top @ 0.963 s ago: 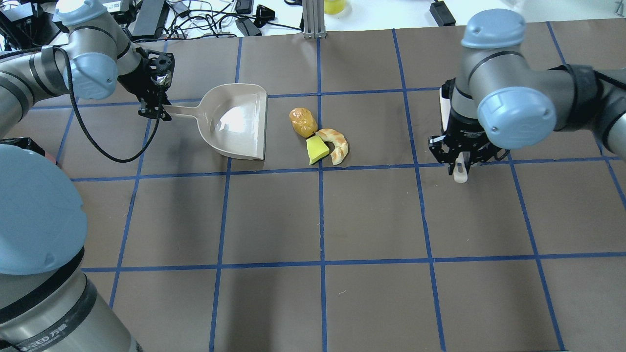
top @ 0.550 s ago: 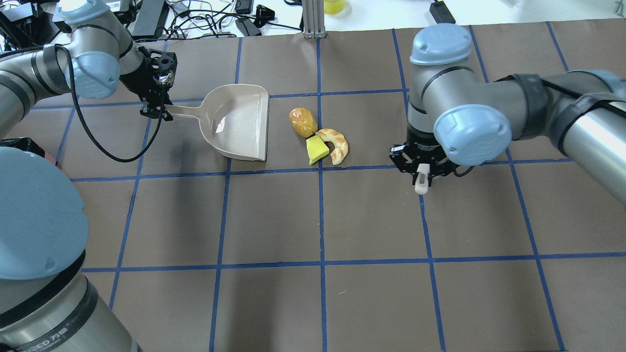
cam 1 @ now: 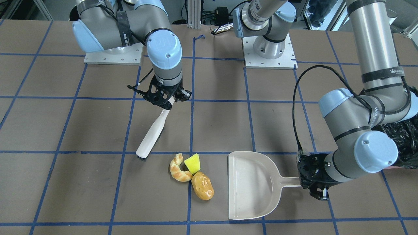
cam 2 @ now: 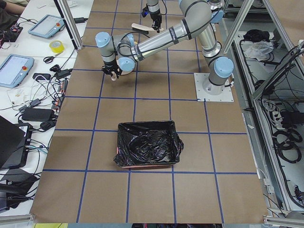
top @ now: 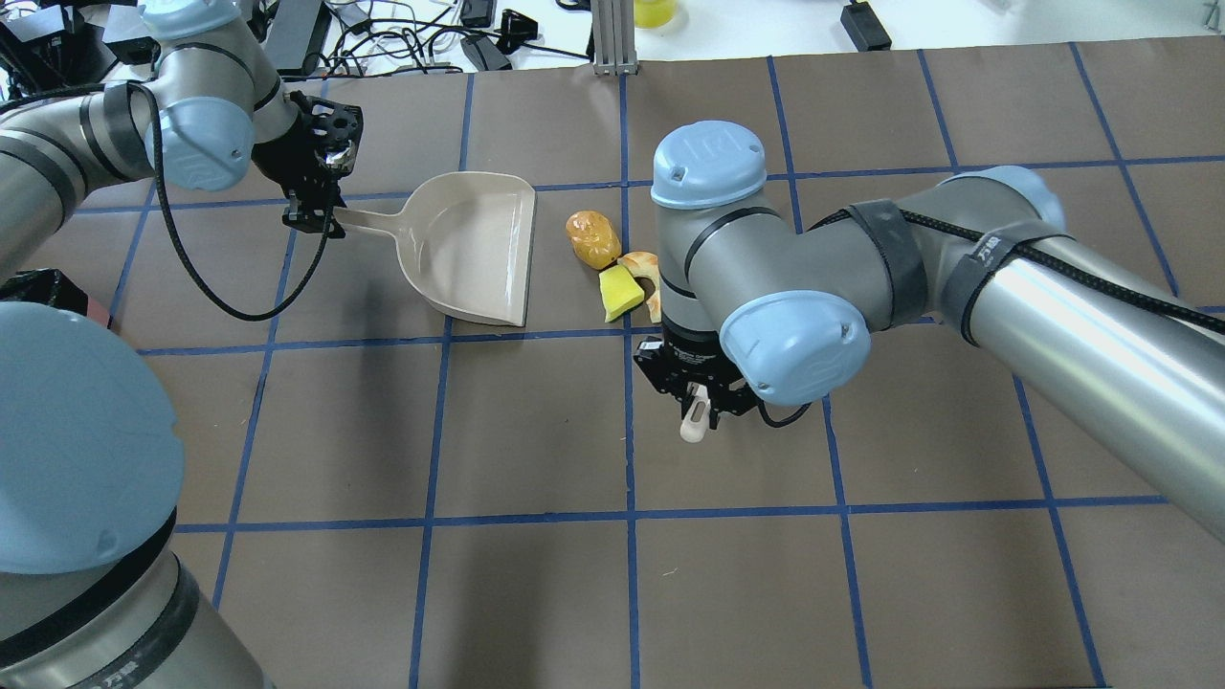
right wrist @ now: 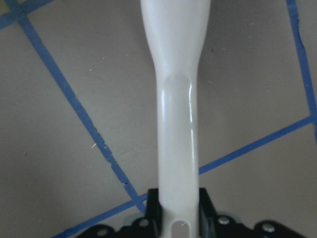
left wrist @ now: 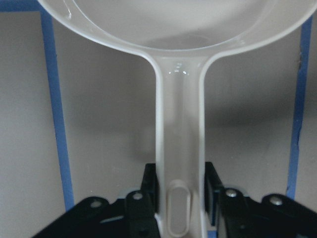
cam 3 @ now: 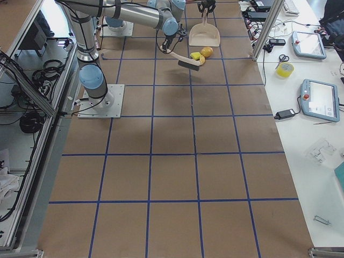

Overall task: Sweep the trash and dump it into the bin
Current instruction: 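Lift the white brush with the right gripper and carry it behind the trash, then sweep the trash toward the dustpan with the brush in the right gripper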

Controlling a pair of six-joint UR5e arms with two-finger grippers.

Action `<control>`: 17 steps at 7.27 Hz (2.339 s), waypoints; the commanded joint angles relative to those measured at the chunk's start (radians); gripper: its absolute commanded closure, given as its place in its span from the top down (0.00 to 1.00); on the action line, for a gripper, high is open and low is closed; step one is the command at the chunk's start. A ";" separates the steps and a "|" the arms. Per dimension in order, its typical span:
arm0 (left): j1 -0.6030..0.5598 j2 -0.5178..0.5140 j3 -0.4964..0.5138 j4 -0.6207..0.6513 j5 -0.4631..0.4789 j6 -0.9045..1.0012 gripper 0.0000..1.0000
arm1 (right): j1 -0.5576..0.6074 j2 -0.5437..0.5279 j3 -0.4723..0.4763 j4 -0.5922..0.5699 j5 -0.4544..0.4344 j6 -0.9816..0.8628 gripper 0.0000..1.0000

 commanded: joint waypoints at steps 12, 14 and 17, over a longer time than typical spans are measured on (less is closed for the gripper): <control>-0.005 -0.009 -0.002 0.000 0.010 -0.007 0.07 | 0.097 0.312 -0.260 -0.180 0.019 -0.115 0.00; -0.005 -0.009 -0.002 0.000 0.010 -0.007 0.07 | 0.112 0.337 -0.275 -0.210 0.054 -0.143 0.00; -0.005 -0.007 -0.002 0.000 0.010 -0.008 0.07 | 0.173 0.394 -0.387 -0.205 0.149 -0.148 0.00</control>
